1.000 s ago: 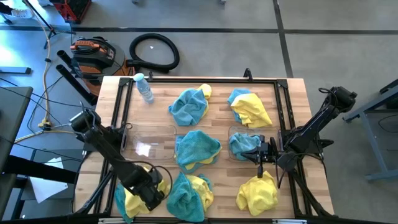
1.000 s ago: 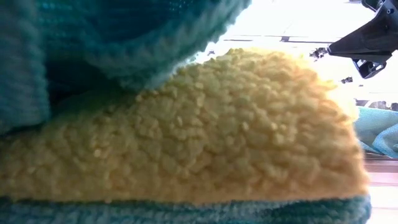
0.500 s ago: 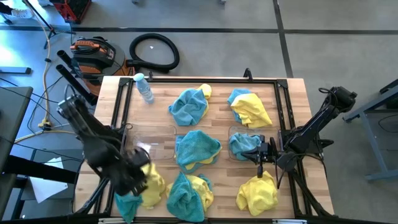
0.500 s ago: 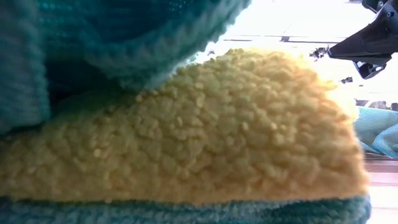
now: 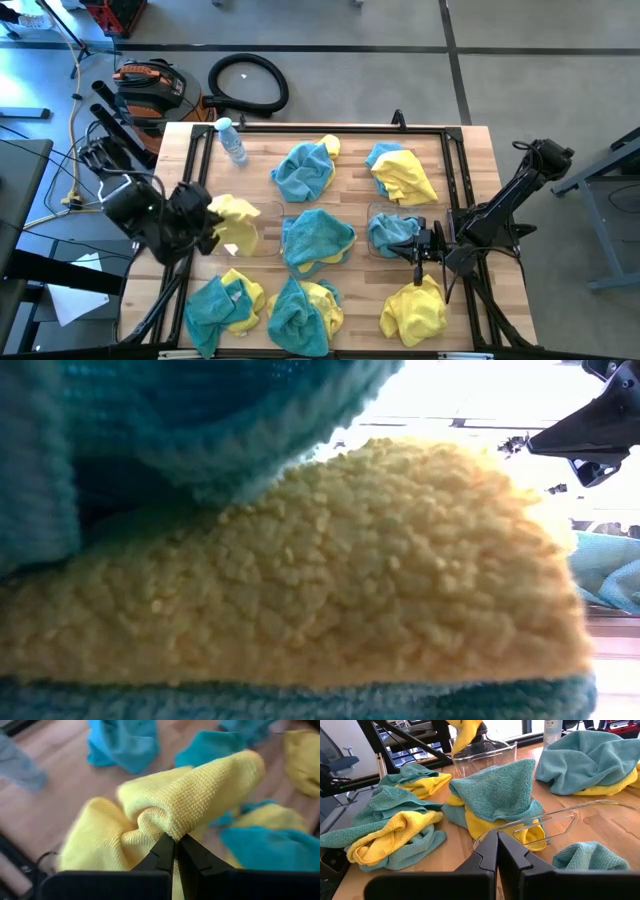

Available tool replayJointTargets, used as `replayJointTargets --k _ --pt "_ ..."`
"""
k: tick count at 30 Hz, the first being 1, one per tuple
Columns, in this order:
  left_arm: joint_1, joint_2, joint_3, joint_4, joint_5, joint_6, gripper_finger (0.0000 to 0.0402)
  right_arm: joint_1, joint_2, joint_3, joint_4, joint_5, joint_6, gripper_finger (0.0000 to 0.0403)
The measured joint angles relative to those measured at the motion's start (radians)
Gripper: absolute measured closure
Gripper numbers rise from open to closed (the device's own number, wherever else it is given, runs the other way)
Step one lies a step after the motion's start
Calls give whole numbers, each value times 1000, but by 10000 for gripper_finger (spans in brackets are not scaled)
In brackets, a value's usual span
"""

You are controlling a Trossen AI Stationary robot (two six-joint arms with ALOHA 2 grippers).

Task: Sort microfiber towel by color & place in baskets
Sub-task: Put the yellow microfiber cloth into the left transparent bin

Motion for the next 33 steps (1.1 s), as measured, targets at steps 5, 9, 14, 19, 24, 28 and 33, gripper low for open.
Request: replayJointTargets --k 5,9,14,19,24,28,33 --pt "103 -21 -174 -2 130 -25 401 0 0 0 -4 0 0 403" --pt "182 -42 -293 21 185 -21 401 -4 0 0 -8 5 0 403" --pt "286 -50 -387 78 289 105 401 -28 0 0 -8 6 0 403" --pt "371 -49 -457 207 339 283 401 -52 0 0 -9 -13 1 403" --pt "448 -25 -511 239 339 422 401 -66 0 0 -10 -44 0 403" --pt "495 6 -552 290 340 512 401 -75 0 0 -13 -46 -1 403" --pt "519 38 -605 389 363 566 401 -84 0 0 -15 -49 -3 403"
